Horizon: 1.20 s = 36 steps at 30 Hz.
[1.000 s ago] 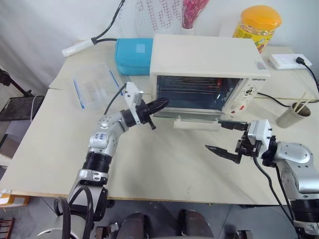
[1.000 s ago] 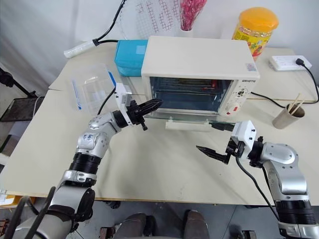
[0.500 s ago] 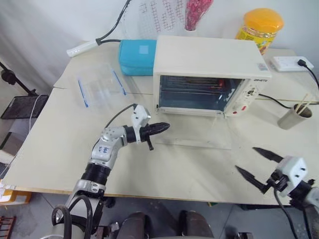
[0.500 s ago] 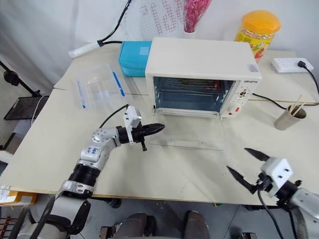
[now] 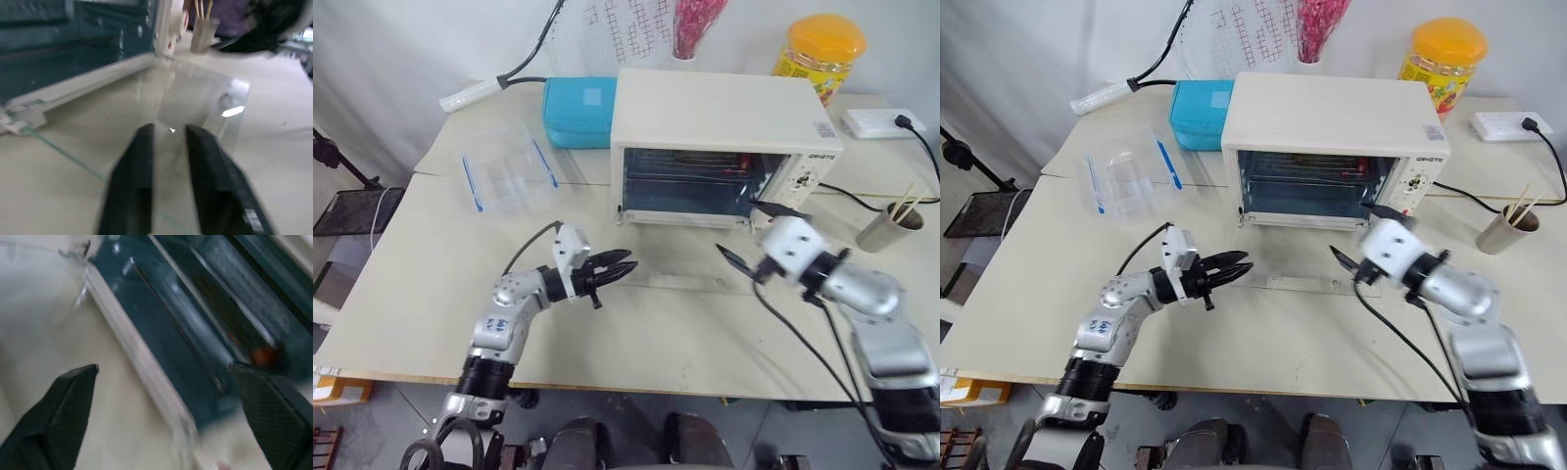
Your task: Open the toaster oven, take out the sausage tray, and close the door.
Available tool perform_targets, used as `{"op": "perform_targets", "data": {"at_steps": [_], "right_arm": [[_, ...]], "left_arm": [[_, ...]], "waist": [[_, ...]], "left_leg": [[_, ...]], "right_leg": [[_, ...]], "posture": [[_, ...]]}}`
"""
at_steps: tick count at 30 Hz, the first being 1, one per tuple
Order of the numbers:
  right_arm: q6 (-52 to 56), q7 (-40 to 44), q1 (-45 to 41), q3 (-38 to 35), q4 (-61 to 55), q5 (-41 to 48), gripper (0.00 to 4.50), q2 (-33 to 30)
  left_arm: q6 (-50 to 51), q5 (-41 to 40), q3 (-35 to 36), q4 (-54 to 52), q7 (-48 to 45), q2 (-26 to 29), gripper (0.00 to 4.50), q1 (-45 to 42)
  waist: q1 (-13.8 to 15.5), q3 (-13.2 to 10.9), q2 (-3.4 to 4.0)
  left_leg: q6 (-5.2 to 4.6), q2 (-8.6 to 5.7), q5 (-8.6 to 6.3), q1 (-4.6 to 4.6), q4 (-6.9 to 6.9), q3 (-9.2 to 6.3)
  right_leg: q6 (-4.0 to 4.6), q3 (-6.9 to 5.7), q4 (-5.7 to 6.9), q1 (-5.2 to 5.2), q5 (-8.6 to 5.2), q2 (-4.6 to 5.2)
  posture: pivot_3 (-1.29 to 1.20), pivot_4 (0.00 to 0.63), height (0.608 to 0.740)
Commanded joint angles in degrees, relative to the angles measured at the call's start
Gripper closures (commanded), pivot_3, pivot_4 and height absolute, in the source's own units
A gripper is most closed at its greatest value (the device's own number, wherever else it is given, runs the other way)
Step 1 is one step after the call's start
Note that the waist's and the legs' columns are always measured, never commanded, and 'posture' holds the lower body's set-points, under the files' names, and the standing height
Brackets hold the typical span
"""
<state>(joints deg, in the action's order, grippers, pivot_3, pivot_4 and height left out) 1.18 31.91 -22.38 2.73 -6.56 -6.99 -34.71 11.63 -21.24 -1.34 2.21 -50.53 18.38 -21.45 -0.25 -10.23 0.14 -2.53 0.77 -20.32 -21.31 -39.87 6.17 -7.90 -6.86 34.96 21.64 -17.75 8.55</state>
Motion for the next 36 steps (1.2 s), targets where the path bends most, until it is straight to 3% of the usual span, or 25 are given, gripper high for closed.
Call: {"op": "perform_targets", "data": {"at_steps": [1, 5, 9, 14, 19, 20, 22, 29, 36], "right_arm": [[-3.53, -10.70, -6.70, 2.60, 5.78, -8.83, 0.00, 3.71], [-5.64, -19.38, -15.68, 8.35, 16.54, -19.66, 0.00, 6.13], [-5.44, -23.96, -22.93, 13.36, 27.67, -26.46, 0.00, 7.54], [-6.09, -24.83, -28.04, 15.57, 37.02, -27.46, 0.00, 9.91], [-6.55, -27.58, -30.92, 16.59, 42.10, -29.07, 1.16, 10.46], [-6.67, -27.75, -31.11, 16.70, 42.47, -29.08, 1.73, 10.49], [-6.40, -27.96, -31.15, 16.78, 42.58, -29.14, 2.18, 10.78], [-6.35, -29.16, -31.44, 16.90, 41.45, -29.68, 4.45, 10.58], [-7.42, -29.18, -31.98, 16.39, 39.63, -30.39, 4.45, 10.27]], "left_arm": [[0.59, -2.98, 2.60, -6.41, 0.96, 0.89, 2.07, 2.16], [1.41, -3.85, 4.08, -9.80, 3.30, 1.08, 0.86, 4.76], [1.90, -4.13, 4.15, -11.52, 4.79, 1.01, 0.86, 6.20], [1.96, -4.13, 3.73, -12.21, 5.55, 0.88, 0.86, 6.45], [1.77, -4.12, 3.64, -11.54, 6.05, 0.43, 0.84, 5.40], [1.78, -4.20, 3.63, -11.40, 6.07, 0.35, 0.84, 5.20], [1.60, -4.12, 3.42, -10.33, 5.91, 0.05, 0.84, 4.16], [-1.37, -2.95, 2.53, -0.35, 5.05, -2.72, 0.84, -5.78], [-6.32, -2.22, 4.25, 13.90, 4.50, -4.74, 0.84, -18.94]], "waist": [[0.15, 0.00, 0.00], [0.06, 0.00, 0.01], [-0.39, -0.01, 0.02], [-1.20, -0.01, 0.02], [-1.55, -0.02, 0.04], [-1.55, -0.02, 0.04], [-1.53, -0.02, 0.04], [-1.50, -0.02, 0.04], [-1.52, -0.02, 0.02]], "left_leg": [[0.00, 0.00, 0.00, -0.02, -0.01, -0.07], [0.01, -0.01, 0.00, -0.07, -0.04, -0.13], [0.01, -0.03, 0.00, -0.13, -0.03, -0.20], [0.02, 0.00, 0.01, -0.14, 0.00, -0.24], [0.02, 0.00, 0.01, -0.16, 0.06, -0.30], [0.03, 0.00, 0.02, -0.16, 0.08, -0.30], [0.03, 0.00, 0.02, -0.16, 0.07, -0.31], [0.05, 0.00, 0.03, -0.15, 0.08, -0.31], [0.08, 0.02, 0.04, -0.20, 0.11, -0.32]], "right_leg": [[0.00, -0.05, 0.00, 0.00, 0.00, 0.00], [0.01, -0.10, 0.01, -0.01, 0.00, 0.00], [0.01, -0.16, 0.00, -0.01, 0.00, 0.00], [0.04, -0.23, 0.00, -0.01, -0.02, -0.03], [0.04, -0.30, -0.01, -0.01, -0.02, -0.03], [0.04, -0.30, -0.01, -0.01, -0.02, -0.03], [0.04, -0.31, -0.01, -0.01, -0.02, -0.02], [0.04, -0.32, -0.02, -0.03, -0.02, -0.04], [0.04, -0.39, -0.07, -0.02, -0.02, -0.08]], "posture": [[0.00, 0.150, 0.740], [0.00, 0.150, 0.740], [0.00, 0.150, 0.740], [0.00, 0.150, 0.740], [0.00, 0.150, 0.740], [0.00, 0.150, 0.740], [0.00, 0.150, 0.740], [0.00, 0.150, 0.740], [0.00, 0.150, 0.740]]}}
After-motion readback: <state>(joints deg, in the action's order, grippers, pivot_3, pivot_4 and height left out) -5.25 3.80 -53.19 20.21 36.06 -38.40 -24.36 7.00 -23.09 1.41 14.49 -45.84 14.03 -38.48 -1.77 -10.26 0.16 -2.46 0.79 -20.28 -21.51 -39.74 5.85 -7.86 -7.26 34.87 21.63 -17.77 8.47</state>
